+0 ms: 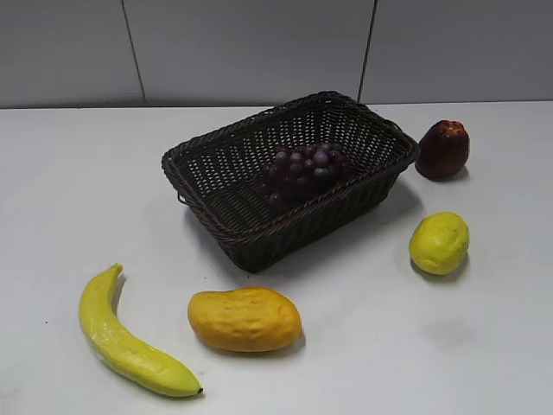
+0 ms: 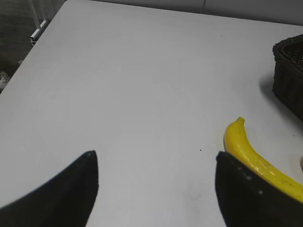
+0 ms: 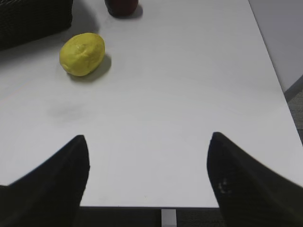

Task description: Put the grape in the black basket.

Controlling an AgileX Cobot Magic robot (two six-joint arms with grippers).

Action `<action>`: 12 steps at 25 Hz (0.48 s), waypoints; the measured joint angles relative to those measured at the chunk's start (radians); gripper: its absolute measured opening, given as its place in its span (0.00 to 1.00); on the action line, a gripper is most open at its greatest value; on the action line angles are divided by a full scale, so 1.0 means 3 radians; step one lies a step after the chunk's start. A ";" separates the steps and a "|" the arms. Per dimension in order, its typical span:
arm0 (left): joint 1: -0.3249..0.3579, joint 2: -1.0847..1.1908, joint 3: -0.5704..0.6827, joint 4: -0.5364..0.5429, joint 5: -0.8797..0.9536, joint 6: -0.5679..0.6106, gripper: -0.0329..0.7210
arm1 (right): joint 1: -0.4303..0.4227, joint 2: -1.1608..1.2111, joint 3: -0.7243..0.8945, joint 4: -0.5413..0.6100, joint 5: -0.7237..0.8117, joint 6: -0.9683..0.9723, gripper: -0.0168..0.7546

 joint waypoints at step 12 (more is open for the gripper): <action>0.0000 0.0000 0.0010 0.0000 -0.0029 0.0000 0.82 | 0.0000 0.0000 0.0000 0.0000 0.0000 0.0000 0.78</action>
